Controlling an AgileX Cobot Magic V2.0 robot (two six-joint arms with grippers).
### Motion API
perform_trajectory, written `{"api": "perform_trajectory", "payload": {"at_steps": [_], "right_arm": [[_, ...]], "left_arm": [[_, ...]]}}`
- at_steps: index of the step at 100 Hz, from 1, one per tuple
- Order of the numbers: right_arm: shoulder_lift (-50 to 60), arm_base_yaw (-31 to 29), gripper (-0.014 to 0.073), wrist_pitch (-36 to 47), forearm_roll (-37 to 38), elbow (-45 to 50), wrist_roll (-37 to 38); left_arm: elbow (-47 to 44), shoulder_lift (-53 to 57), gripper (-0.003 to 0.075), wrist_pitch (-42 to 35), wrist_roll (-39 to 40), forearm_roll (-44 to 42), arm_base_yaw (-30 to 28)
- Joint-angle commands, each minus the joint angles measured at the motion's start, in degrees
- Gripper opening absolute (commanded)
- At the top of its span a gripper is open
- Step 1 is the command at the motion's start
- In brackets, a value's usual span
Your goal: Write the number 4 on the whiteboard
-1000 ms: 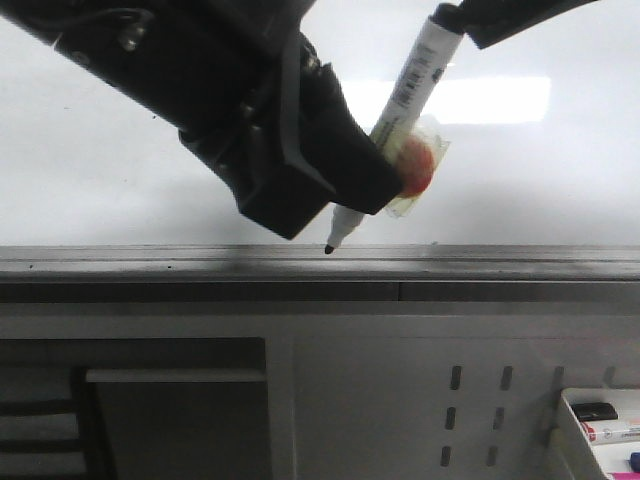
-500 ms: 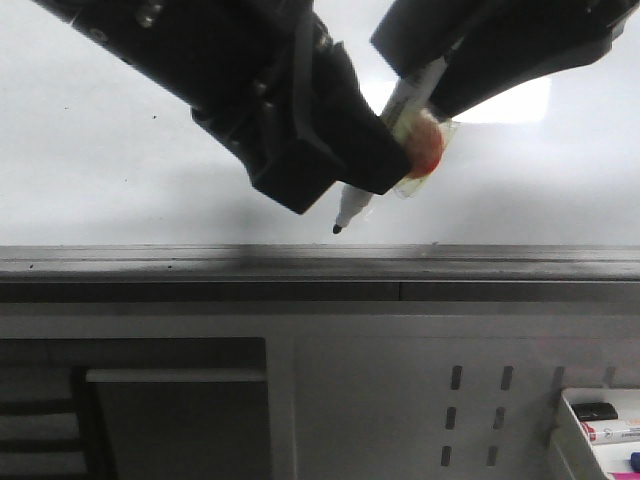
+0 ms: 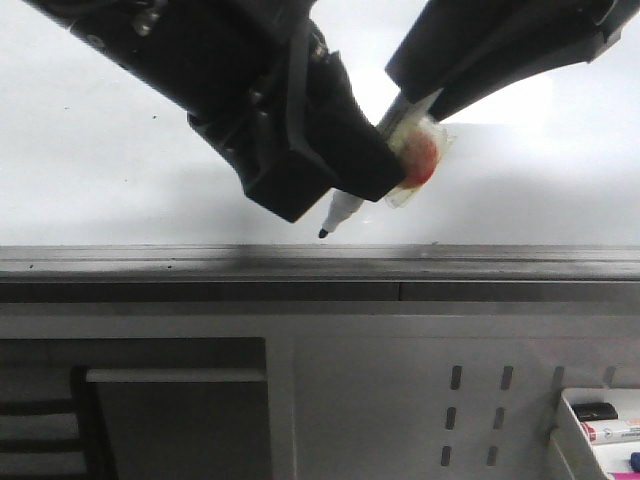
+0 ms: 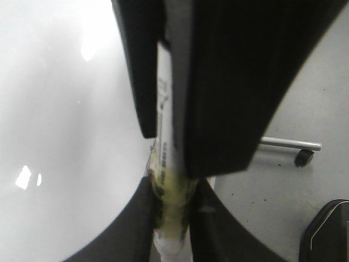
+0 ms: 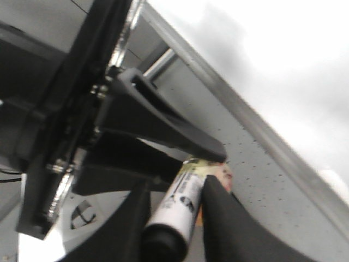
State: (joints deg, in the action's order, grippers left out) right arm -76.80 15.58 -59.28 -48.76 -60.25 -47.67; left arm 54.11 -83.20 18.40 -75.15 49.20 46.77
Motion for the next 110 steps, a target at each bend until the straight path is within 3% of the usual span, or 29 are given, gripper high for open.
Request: {"api": "perform_trajectory", "payload": {"at_steps": [1, 4, 13, 20, 27, 40, 47, 66, 84, 110], "right_arm": [[0.7, -0.1, -0.0032, -0.4, -3.8, -1.8, -1.0], [0.7, -0.1, -0.0069, -0.4, -3.8, -1.8, -1.3], [0.7, -0.1, -0.0064, -0.4, -3.8, -1.8, -1.4], [0.7, -0.1, -0.0064, -0.3, -3.8, -1.8, -1.4], [0.7, -0.1, -0.0064, 0.1, -3.8, -1.8, -1.4], [0.7, -0.3, -0.0062, 0.5, -3.8, -1.8, -1.4], [1.6, -0.3, -0.0052, 1.8, -3.8, -1.0, -1.9], [8.1, -0.3, -0.0050, 11.8, -4.4, 5.3, -4.0], [13.6, -0.3, -0.0051, 20.8, -12.3, 9.0, -11.8], [12.2, 1.0, -0.0050, 29.9, -26.2, 9.0, -25.0]], "left_arm": [[2.2, 1.8, -0.0020, -2.4, -0.2, 1.1, 0.4], [2.2, 1.9, -0.0020, -2.4, -0.2, 1.1, 0.4], [2.2, 2.0, -0.0013, -2.4, -0.2, 1.1, 0.4], [2.2, 2.3, 0.0040, -2.2, -0.2, 1.1, 0.4], [2.2, 2.7, 0.0147, -1.7, -0.2, 1.1, 0.4], [2.2, 5.1, 0.0436, -2.2, 1.5, 1.4, -0.8], [2.2, 7.0, 0.0519, -1.7, 3.5, 1.4, -3.3], [1.9, 13.5, 0.0481, 6.2, 9.4, 2.3, -17.2], [-1.4, 18.8, 0.0436, 9.9, 9.7, 11.7, -31.5], [-8.1, 25.4, 0.0437, 9.8, 4.9, 21.2, -41.1]]}}
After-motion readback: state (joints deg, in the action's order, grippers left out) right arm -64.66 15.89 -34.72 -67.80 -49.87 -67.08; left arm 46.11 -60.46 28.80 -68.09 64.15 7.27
